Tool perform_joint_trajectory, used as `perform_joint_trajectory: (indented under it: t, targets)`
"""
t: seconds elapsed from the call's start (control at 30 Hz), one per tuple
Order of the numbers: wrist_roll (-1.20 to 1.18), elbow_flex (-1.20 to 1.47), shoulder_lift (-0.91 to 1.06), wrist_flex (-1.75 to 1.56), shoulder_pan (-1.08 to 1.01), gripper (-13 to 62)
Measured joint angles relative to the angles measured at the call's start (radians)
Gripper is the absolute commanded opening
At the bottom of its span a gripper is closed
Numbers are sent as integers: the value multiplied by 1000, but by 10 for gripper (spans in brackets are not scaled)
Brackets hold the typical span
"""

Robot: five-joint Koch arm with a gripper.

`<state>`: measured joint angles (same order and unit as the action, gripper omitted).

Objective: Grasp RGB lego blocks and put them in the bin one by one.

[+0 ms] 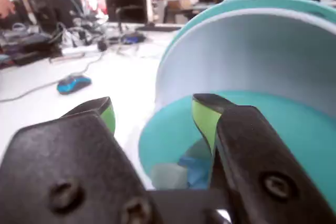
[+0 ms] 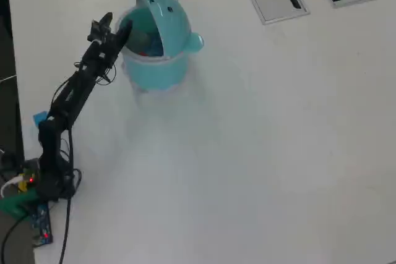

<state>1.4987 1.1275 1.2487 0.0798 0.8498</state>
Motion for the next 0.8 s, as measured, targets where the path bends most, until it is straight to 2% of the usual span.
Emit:
perform_joint_trajectory:
  t: [0.4,0.8]
  targets:
    - [-3,588,423,-71,149,284]
    - [-17,933,816,-64,209,301]
